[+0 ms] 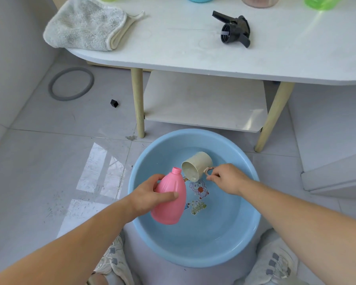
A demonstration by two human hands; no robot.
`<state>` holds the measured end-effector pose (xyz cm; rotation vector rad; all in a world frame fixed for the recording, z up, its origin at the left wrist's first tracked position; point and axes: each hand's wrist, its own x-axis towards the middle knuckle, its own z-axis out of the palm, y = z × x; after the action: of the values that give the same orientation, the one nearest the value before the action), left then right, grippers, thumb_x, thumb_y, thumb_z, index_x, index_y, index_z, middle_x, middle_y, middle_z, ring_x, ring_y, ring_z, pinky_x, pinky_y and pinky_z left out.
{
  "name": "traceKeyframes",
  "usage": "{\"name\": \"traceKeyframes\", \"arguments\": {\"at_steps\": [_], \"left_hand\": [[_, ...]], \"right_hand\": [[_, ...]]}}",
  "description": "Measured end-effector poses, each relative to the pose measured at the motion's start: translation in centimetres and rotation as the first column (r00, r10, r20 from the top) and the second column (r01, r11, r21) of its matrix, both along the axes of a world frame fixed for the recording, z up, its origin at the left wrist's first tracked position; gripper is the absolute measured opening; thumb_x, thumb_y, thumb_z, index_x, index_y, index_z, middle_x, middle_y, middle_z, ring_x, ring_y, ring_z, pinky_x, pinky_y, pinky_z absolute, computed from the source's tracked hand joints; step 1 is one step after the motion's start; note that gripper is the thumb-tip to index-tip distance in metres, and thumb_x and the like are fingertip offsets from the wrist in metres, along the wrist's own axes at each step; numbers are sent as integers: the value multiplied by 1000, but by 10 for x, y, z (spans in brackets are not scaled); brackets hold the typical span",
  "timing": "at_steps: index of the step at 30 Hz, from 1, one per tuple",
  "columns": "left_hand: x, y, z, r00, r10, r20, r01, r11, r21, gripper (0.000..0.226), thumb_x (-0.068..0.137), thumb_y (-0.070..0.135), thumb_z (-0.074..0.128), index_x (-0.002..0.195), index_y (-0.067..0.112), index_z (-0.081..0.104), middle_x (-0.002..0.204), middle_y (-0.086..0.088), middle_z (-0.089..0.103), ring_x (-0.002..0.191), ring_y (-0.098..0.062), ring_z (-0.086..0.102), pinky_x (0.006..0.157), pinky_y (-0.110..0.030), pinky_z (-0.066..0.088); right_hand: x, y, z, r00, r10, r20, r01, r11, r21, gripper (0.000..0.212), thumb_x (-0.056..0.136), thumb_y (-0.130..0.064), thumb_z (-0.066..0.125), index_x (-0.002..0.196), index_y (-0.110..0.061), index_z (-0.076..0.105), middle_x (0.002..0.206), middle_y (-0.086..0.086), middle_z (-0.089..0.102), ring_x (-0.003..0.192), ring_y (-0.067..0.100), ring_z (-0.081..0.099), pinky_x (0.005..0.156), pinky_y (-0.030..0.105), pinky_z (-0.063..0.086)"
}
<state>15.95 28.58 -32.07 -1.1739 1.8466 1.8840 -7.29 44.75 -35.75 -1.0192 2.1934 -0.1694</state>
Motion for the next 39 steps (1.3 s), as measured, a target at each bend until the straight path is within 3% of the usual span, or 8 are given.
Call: {"name": "traceKeyframes", "arguments": {"at_steps": [6, 10, 13, 21, 24, 29, 32, 39], "left_hand": [[0, 0, 10, 999, -21, -40, 18, 998, -58, 91, 46, 57, 90, 127, 33, 56, 122, 1, 67, 110, -18, 68, 95, -41, 58], [-1, -1, 22, 995, -67, -72, 57, 990, -126, 92, 46, 57, 90, 129, 32, 57, 119, 4, 69, 108, -16, 69, 94, -40, 59], [-2, -1, 33, 990, -98, -97, 79, 979, -189, 87, 46, 57, 89, 124, 32, 60, 114, 6, 72, 104, -15, 70, 92, -41, 60], [-5, 4, 63, 973, -127, -193, 67, 954, -292, 76, 57, 46, 91, 124, 35, 57, 113, 8, 69, 101, -13, 68, 81, -31, 60], [-9, 7, 71, 962, -134, -237, 55, 948, -314, 82, 50, 54, 89, 123, 37, 57, 113, 10, 68, 102, -12, 68, 85, -35, 62], [-15, 13, 80, 951, -154, -270, 59, 942, -330, 84, 49, 56, 89, 124, 38, 55, 114, 11, 67, 104, -12, 68, 87, -38, 62], [-18, 15, 84, 947, -137, -291, 38, 945, -324, 84, 49, 55, 89, 124, 37, 55, 115, 10, 67, 105, -13, 67, 87, -40, 62], [-23, 16, 89, 939, -88, -331, -8, 961, -278, 78, 63, 35, 93, 131, 33, 53, 119, 5, 66, 107, -15, 67, 85, -33, 61]], "right_hand": [[-1, -2, 24, 944, -250, 214, 280, 952, -124, 42, 96, -43, 57, 79, -7, 72, 67, 7, 56, 57, 21, 48, 57, 29, 41], [-1, 0, 53, 848, -332, 414, 429, 888, -166, 35, 97, -36, 59, 85, -8, 76, 91, 0, 76, 90, 19, 73, 97, 36, 53], [-5, 2, 81, 806, -357, 473, 495, 845, -205, 35, 97, -35, 59, 86, -6, 75, 93, -1, 77, 92, 16, 73, 96, 29, 52], [-3, 19, 166, 853, -306, 423, 466, 810, -355, 32, 97, -35, 60, 81, -12, 76, 93, 2, 78, 92, 17, 74, 86, 14, 50], [3, 28, 195, 885, -292, 364, 432, 808, -401, 32, 97, -32, 59, 84, -9, 76, 94, 1, 77, 90, 14, 73, 66, 1, 44], [15, 36, 225, 942, -241, 235, 328, 815, -477, 31, 96, -35, 59, 81, -15, 78, 87, -3, 77, 86, 11, 73, 76, 16, 51], [19, 37, 233, 962, -232, 144, 274, 814, -513, 31, 94, -42, 60, 77, -24, 77, 88, 13, 75, 90, 32, 70, 88, 45, 54], [25, 35, 241, 972, -231, 42, 212, 789, -577, 30, 94, -42, 60, 77, -23, 76, 75, 17, 69, 59, 17, 44, 60, 29, 35]]}}
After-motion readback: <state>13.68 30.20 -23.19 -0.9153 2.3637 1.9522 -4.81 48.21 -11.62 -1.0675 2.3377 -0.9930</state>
